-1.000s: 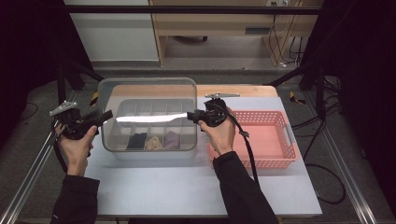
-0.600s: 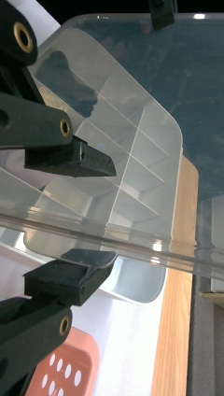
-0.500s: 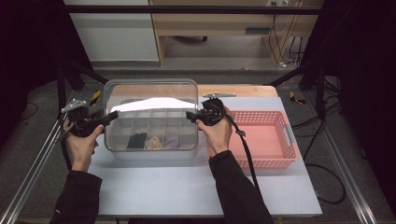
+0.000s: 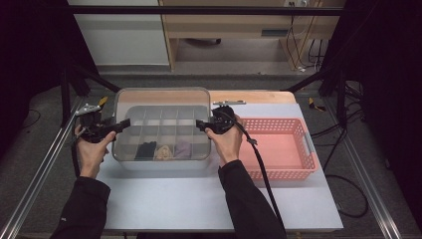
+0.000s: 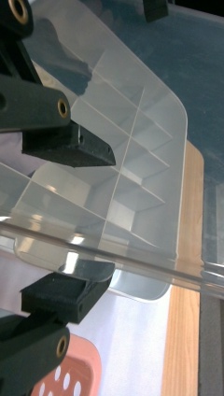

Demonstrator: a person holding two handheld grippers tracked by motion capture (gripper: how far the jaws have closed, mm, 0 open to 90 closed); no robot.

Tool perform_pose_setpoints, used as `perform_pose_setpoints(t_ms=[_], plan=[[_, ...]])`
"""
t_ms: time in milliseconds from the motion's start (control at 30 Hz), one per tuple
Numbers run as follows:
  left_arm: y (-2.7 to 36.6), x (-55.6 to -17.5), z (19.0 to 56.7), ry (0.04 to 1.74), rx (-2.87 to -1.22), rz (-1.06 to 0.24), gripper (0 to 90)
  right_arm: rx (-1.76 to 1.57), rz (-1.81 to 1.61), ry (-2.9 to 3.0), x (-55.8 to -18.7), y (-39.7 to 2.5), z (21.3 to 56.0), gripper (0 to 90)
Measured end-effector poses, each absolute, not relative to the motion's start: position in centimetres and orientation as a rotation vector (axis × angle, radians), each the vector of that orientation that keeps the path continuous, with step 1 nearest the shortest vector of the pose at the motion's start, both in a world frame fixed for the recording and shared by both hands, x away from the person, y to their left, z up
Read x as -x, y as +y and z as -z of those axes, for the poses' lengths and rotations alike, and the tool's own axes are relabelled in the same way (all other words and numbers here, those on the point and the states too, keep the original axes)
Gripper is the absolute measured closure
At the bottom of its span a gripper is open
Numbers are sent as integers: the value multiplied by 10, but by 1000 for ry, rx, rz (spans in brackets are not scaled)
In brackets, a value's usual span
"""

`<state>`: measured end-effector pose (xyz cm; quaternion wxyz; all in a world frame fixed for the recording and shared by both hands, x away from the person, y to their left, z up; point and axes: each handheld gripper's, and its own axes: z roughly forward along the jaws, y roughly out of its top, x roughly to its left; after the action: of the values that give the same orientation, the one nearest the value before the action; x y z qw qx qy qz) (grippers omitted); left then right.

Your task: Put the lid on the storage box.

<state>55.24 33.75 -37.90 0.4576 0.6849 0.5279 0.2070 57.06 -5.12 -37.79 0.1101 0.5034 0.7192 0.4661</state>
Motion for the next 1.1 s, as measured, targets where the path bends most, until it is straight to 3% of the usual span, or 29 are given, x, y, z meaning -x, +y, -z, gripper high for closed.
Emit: perform_pose_setpoints(t_ms=[1100], plan=[[340, -575, 403, 1373, -1720, -390, 293, -1580, -1278, 2078, -586, -32, 407, 232]])
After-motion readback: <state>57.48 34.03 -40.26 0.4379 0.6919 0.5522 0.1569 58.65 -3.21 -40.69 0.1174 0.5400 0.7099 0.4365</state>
